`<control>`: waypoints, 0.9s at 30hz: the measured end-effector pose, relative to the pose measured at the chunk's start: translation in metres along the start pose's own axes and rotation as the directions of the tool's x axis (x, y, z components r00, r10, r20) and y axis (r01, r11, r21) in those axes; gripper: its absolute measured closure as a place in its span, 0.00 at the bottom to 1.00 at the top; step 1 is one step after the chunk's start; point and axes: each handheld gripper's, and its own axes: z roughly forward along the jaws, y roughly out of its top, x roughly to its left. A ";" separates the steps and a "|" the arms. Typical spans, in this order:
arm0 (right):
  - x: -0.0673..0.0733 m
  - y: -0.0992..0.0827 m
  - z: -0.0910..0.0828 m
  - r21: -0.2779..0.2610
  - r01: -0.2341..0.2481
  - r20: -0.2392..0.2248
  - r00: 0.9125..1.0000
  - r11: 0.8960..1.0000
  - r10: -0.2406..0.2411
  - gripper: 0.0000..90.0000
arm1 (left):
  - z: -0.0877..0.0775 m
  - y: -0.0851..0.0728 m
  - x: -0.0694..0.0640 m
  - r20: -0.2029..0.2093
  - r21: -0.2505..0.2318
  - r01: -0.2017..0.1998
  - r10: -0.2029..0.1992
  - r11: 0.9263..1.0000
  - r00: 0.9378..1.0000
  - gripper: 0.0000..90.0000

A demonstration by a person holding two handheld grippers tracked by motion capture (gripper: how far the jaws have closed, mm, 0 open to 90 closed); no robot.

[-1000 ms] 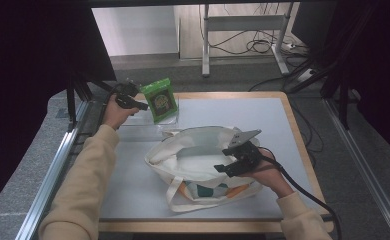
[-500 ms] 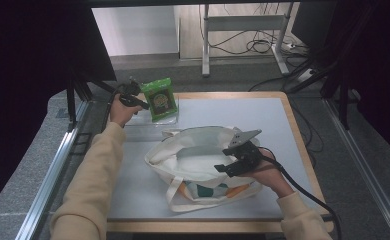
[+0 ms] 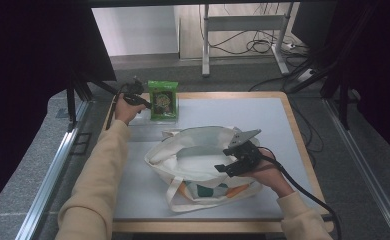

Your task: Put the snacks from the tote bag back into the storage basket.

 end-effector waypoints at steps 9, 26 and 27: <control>-0.002 -0.002 -0.001 -0.002 -0.003 0.003 1.000 1.000 0.003 0.36 | -0.002 -0.001 0.001 0.010 -0.007 -0.010 0.011 1.000 1.000 0.98; -0.001 -0.001 -0.001 -0.006 -0.003 0.004 1.000 1.000 0.003 0.36 | -0.021 -0.010 0.002 0.011 -0.030 -0.038 0.039 0.999 0.999 0.99; -0.001 -0.001 -0.001 -0.006 -0.003 0.004 1.000 1.000 0.003 0.36 | -0.021 -0.011 0.003 0.012 -0.029 -0.040 0.041 0.999 0.999 0.99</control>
